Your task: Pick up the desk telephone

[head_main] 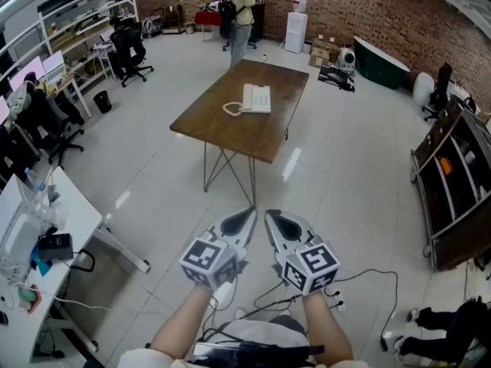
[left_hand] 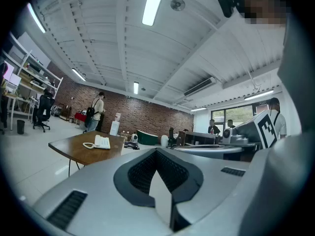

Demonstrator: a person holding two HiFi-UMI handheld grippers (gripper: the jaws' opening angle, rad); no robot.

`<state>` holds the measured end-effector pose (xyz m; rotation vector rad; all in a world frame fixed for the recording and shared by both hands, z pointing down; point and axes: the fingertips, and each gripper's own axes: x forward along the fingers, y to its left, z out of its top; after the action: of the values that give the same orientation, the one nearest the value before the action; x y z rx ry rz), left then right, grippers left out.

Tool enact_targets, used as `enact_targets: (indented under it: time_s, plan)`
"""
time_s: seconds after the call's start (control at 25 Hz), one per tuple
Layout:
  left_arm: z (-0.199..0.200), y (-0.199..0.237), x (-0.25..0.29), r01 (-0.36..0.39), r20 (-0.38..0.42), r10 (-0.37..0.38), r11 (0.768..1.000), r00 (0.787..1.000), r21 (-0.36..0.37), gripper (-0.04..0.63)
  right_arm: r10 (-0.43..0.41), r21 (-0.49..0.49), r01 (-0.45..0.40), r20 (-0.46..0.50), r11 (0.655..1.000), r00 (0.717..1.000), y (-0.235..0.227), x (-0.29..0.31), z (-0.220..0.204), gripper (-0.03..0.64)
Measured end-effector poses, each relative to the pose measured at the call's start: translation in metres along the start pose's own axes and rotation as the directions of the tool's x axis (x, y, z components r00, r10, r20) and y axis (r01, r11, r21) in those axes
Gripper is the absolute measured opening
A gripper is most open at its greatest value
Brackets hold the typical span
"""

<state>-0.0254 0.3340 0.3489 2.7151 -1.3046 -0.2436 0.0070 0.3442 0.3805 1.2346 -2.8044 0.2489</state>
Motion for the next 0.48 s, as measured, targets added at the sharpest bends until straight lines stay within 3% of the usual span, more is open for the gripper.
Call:
enact_targets:
  time_s: [0.48]
  plan:
    - [-0.011,0.021,0.022,0.013,-0.021,-0.013,1.000,1.000,-0.002,0.000,0.001,0.009,-0.001,0.007,1.000,1.000,-0.019,0.022,-0.003,0.002]
